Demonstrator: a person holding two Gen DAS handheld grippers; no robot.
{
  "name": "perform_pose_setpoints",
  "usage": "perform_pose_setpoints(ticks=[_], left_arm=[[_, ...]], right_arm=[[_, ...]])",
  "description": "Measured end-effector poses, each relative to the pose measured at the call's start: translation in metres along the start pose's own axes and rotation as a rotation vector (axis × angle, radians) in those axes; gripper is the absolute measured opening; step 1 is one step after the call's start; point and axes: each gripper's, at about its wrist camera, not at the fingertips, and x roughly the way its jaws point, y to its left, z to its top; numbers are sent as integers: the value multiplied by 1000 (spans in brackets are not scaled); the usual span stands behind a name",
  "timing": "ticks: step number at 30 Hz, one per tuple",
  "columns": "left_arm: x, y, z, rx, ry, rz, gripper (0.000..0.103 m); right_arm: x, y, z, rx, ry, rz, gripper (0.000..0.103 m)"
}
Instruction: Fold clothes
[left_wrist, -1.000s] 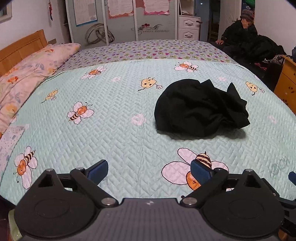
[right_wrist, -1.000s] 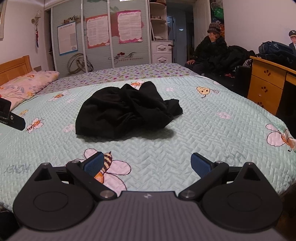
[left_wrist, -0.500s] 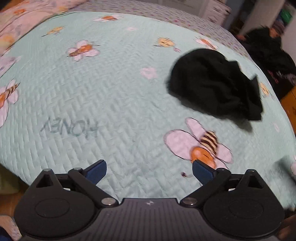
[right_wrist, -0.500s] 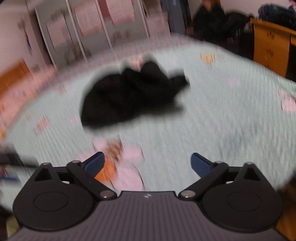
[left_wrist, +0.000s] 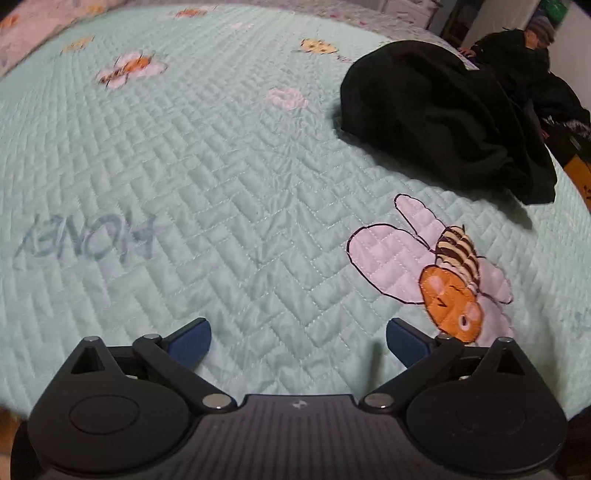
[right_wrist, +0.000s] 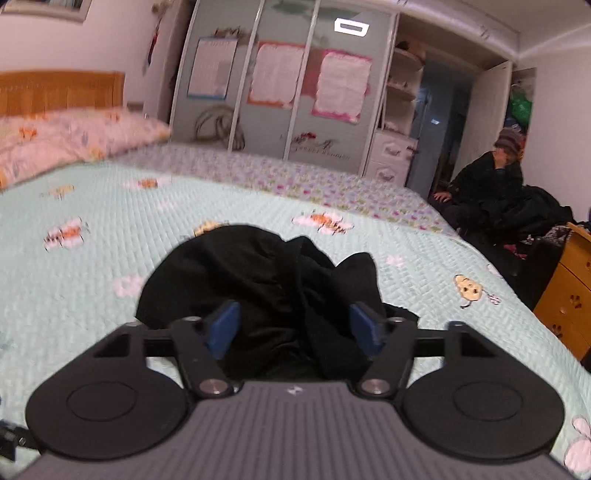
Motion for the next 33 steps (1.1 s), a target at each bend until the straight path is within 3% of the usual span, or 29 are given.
perform_pose_setpoints(ticks=[3, 6, 8, 12, 15, 21, 24, 26, 27, 30, 33], left_arm=[[6, -13, -8, 117, -57, 31, 102], [8, -20, -12, 183, -84, 11, 102], [9, -23, -15, 204, -100, -12, 102], [12, -22, -18, 215, -115, -44, 102], [12, -20, -21, 217, -127, -65, 102], [8, -7, -21, 168, -145, -116, 102], [4, 9, -16, 76, -155, -158, 102], [3, 22, -13, 4, -157, -199, 102], [3, 28, -12, -28, -156, -214, 102], [1, 41, -11, -92, -162, -231, 102], [-3, 43, -12, -95, -178, -214, 102]], right_arm=[[36, -8, 9, -25, 31, -18, 62], [60, -11, 11, -26, 60, 7, 62], [72, -8, 11, -42, 87, 23, 54], [96, -12, 7, -9, 177, -4, 12], [97, -24, 6, 135, 206, 39, 5], [70, -54, 44, 636, 116, 382, 4], [32, -49, 77, 692, -30, 606, 4], [6, -37, 87, 622, -94, 773, 4], [0, -28, 83, 550, -58, 783, 4], [-10, 4, 57, 300, 120, 719, 4], [-12, 27, 5, 170, 318, 649, 4]])
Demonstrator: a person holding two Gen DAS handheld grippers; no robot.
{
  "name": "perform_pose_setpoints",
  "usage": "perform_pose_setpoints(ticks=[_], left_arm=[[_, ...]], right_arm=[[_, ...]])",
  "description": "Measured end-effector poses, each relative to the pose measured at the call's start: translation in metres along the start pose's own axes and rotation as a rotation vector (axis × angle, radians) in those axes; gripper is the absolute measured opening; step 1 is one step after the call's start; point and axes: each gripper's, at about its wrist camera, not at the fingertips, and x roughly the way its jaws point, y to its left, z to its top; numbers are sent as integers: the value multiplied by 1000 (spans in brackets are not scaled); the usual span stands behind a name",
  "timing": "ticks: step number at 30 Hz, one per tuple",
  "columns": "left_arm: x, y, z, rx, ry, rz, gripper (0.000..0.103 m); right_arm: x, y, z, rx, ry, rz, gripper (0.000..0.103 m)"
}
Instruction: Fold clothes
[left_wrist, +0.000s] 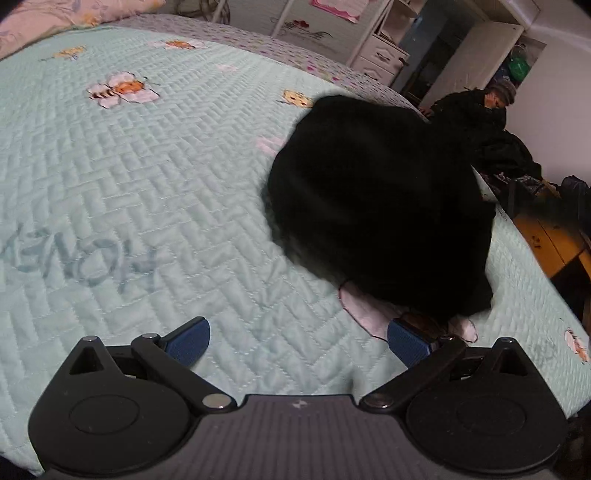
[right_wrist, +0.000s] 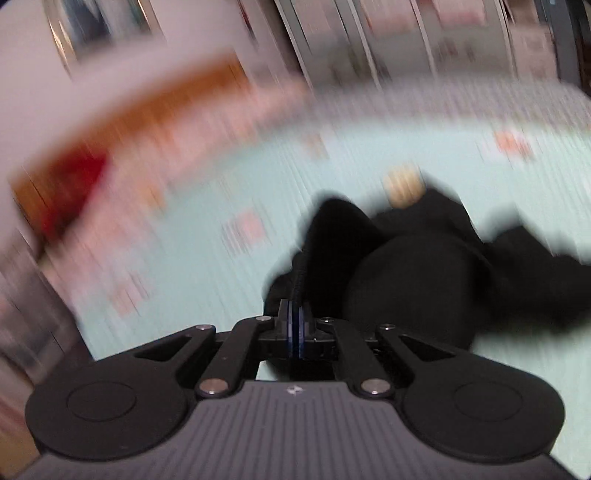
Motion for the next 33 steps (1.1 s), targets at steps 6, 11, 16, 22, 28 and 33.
perform_pose_setpoints(ticks=[6, 11, 16, 22, 28, 33], left_arm=[[0, -4, -3, 35, -5, 12, 102], [2, -7, -6, 63, -3, 24, 102], [5, -12, -9, 92, 6, 33, 102], [3, -12, -7, 82, 22, 25, 102], [-25, -7, -3, 66, -40, 49, 102], [-34, -7, -9, 118, -43, 127, 102]], right_arm=[[-12, 20, -61, -111, 44, -17, 13], [-54, -5, -42, -45, -241, -182, 59], [-29, -50, -23, -12, -226, -423, 74], [16, -114, -33, 463, -176, -181, 9], [18, 17, -19, 49, -251, -104, 4], [35, 81, -54, -245, -60, -63, 8]])
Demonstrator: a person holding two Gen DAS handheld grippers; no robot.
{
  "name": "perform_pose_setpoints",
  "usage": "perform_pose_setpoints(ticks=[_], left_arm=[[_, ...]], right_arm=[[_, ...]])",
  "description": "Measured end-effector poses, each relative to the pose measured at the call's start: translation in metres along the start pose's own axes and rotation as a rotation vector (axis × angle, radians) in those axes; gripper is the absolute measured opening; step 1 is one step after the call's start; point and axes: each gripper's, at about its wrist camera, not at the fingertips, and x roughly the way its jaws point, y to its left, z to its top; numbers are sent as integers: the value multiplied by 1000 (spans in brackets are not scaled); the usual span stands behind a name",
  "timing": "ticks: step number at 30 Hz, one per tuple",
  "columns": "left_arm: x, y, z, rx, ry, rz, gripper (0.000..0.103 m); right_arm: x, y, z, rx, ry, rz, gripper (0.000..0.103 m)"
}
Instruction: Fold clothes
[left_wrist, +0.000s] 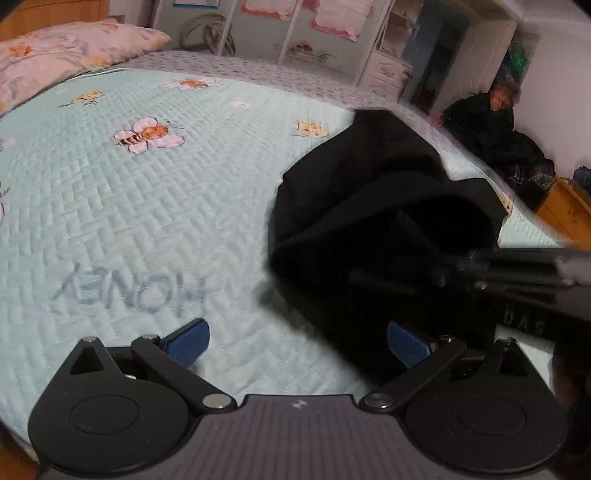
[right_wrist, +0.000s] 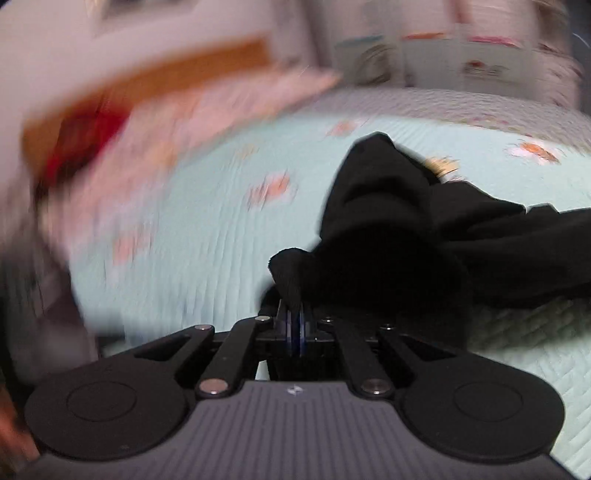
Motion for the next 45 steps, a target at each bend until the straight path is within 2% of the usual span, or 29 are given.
perform_pose_setpoints(ticks=[2, 4, 9, 10, 12, 17, 18, 19, 21, 22, 24, 27, 30, 33, 34, 37, 41, 43, 45], left_arm=[[1, -2, -4, 13, 11, 5, 102], [0, -2, -4, 6, 6, -19, 102], [2, 1, -5, -11, 7, -13, 102], [3, 1, -5, -16, 11, -12, 102], [4, 2, -5, -22, 15, -10, 102], [8, 2, -3, -20, 22, 5, 102], [9, 2, -2, -19, 25, 10, 102], [9, 2, -2, -19, 27, 16, 102], [9, 2, -1, -18, 24, 28, 102], [8, 2, -1, -18, 21, 34, 102], [6, 2, 0, -23, 16, 41, 102], [4, -2, 1, -19, 8, 33, 102], [1, -12, 0, 8, 1, 16, 102], [-1, -35, -3, 82, -2, -5, 102], [-2, -44, -4, 115, -7, -12, 102], [-6, -75, -10, 239, -35, -26, 102], [1, -117, -21, 406, -90, 34, 102], [10, -129, -23, 441, -90, 52, 102], [17, -138, -24, 456, -75, 49, 102]], right_arm=[[-10, -3, -10, 55, -22, -10, 13], [-25, -19, -13, 116, -69, -29, 30], [-49, -47, -16, 143, -187, -143, 39], [-51, -52, -19, 132, -189, -169, 43], [-51, -66, -21, 106, -165, -203, 44], [-6, -75, -14, 129, -76, -132, 41], [2, -75, -11, 146, -73, -131, 29], [9, -75, -8, 162, -70, -131, 12], [13, -74, -2, 186, -85, -133, 5], [5, -73, 0, 190, -113, -137, 4], [-24, -67, 6, 171, -177, -213, 4], [-84, -64, 3, 160, -235, -402, 4], [-104, -78, -24, 168, -154, -557, 4], [-121, -92, -52, 176, -59, -705, 4], [-121, -98, -61, 192, -42, -714, 4], [-113, -117, -83, 324, -56, -650, 5], [-105, -135, -94, 430, -91, -580, 18], [-110, -143, -96, 484, -127, -551, 26], [-116, -149, -97, 521, -154, -526, 29]])
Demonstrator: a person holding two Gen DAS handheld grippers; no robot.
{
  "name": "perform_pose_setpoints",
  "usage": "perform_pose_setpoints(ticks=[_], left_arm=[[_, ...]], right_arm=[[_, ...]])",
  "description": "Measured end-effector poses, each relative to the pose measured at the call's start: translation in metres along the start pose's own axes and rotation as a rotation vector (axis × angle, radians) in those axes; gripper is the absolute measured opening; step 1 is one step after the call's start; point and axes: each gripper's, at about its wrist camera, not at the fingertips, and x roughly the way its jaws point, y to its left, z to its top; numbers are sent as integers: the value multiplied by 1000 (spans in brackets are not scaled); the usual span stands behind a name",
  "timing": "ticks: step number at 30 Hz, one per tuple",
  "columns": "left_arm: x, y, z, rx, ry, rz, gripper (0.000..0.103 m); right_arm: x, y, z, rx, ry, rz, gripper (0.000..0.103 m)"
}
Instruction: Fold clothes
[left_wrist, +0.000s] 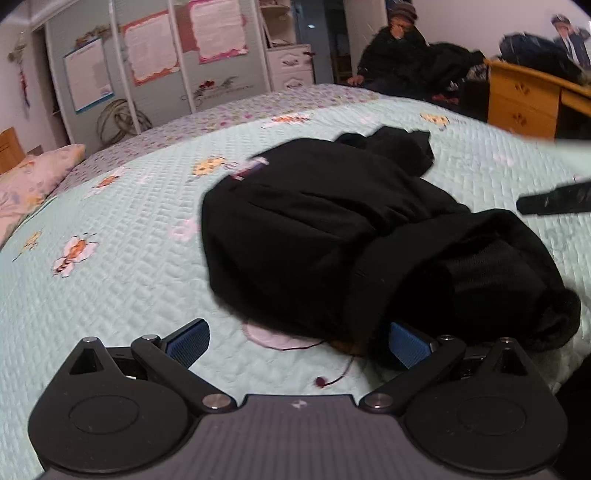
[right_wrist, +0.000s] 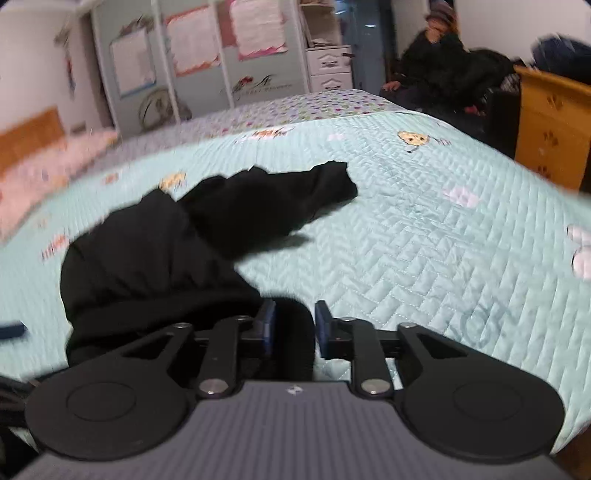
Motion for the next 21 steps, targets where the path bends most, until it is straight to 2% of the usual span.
perform_pose_setpoints(ticks=[4, 7, 9, 11, 12, 14, 18, 21], left_arm=[[3, -12, 0, 32, -20, -8, 101], [7, -20, 5, 71, -42, 32, 87], [12, -25, 9, 110, -43, 76, 71], [19, -29, 12, 137, -26, 92, 43], [18, -28, 13, 129, -26, 74, 28], [17, -26, 15, 111, -30, 45, 10], [4, -21, 20, 82, -97, 78, 9], [-14, -11, 29, 26, -163, 130, 8]], right_arm=[[-6, -8, 1, -19, -22, 29, 36], [-8, -9, -2, -29, -33, 43, 41], [-9, -6, -6, -29, -39, 50, 44], [-10, -4, -11, -28, -46, 56, 48], [-11, -3, -12, -28, -50, 57, 50], [-13, -2, -13, -26, -61, 54, 50], [-19, -4, -15, -15, -88, 37, 52], [-20, -5, -16, 9, -79, 43, 52]])
